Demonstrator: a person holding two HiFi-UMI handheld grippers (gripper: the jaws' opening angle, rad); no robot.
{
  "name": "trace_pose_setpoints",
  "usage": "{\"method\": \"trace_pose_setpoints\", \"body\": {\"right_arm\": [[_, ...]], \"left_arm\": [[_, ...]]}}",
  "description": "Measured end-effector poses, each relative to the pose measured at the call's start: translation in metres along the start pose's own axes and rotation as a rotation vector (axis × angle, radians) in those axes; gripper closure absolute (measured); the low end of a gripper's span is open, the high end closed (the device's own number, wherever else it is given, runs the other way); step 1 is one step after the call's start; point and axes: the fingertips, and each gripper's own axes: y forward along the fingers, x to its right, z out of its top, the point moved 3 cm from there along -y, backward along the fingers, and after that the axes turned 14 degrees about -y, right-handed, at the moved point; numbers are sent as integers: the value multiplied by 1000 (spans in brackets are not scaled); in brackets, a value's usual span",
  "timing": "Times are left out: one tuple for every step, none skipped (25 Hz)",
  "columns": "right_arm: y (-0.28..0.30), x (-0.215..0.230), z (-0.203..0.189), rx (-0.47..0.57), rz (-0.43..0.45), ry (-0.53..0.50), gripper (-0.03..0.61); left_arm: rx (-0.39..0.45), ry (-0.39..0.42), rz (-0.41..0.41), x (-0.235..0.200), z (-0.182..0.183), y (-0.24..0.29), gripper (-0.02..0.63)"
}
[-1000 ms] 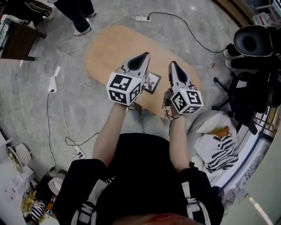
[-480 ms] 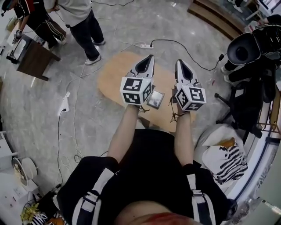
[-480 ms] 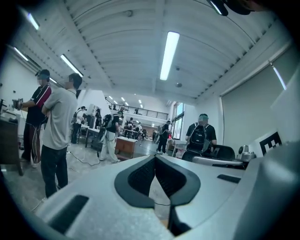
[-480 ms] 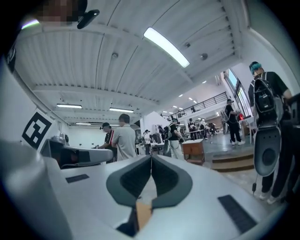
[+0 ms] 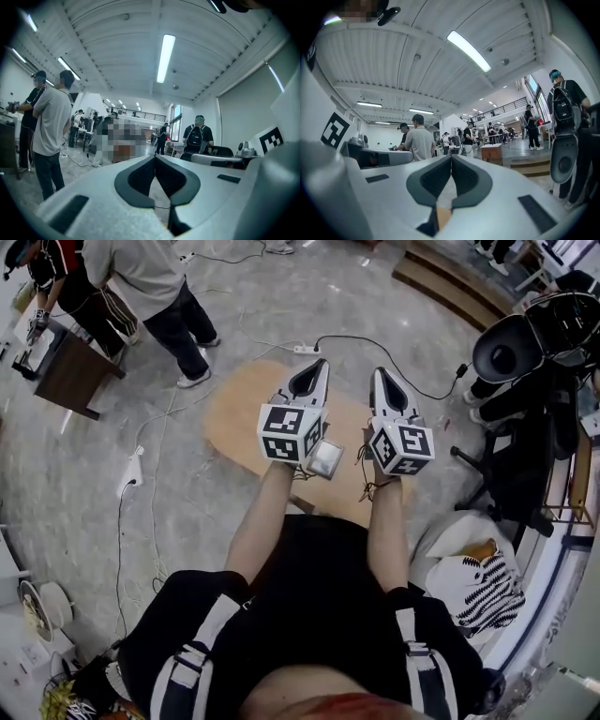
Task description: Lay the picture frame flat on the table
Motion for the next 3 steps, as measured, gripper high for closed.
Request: {"method": "trace_pose_setpoints", "body": {"right_arm": [[-1,1,2,5,0,-2,566],[-1,2,5,8,0,-4,566],[-2,3,7,12,1,-6,566]], "left_arm": [[5,2,1,1,2,0,606],[9,3,1,2,3,0,606],[13,5,2,3,5,-1,606]]}}
